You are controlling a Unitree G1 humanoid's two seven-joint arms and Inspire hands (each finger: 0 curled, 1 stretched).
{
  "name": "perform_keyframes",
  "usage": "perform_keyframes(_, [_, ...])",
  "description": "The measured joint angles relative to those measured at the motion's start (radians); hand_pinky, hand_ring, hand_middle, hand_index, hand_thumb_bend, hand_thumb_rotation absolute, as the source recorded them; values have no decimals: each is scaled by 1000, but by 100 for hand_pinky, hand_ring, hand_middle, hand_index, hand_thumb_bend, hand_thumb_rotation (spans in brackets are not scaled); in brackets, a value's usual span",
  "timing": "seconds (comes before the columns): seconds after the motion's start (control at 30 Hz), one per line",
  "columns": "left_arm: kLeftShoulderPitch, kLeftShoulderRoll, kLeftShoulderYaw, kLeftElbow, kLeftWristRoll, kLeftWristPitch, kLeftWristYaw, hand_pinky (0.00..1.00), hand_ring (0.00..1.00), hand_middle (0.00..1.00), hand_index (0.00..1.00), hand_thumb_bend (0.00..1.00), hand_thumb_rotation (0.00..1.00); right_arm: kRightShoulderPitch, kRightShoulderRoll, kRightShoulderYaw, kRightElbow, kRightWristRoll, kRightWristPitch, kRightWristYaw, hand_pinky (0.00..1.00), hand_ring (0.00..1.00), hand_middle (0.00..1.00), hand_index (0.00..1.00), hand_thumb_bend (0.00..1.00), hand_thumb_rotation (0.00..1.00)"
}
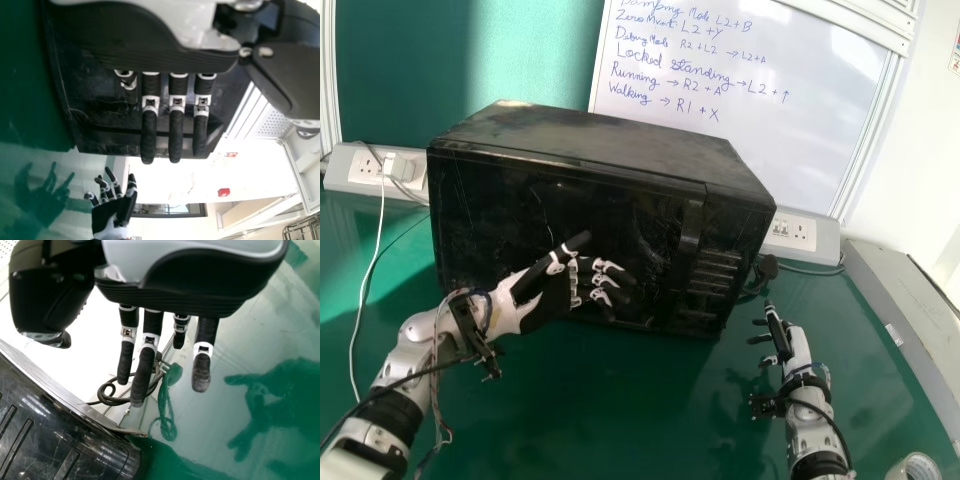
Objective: Open the door of oven
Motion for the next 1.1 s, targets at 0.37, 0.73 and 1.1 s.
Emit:
perform_keyframes(0.37, [42, -10, 1, -85, -49, 47, -5, 57, 80, 85, 77, 65, 75, 0, -1, 2, 0, -2, 0, -2, 17, 23, 36, 61, 70, 99])
perform_keyframes(0.73, [42, -26, 7, -83, -83, 40, -23, 64, 88, 92, 85, 93, 92, 0, -1, 4, 0, -4, 0, -4, 18, 22, 36, 61, 69, 100])
perform_keyframes(1.1, [42, -38, 14, -72, -87, 26, -14, 77, 99, 100, 92, 100, 95, 0, -2, 3, 0, -3, -1, -1, 18, 23, 36, 61, 69, 100])
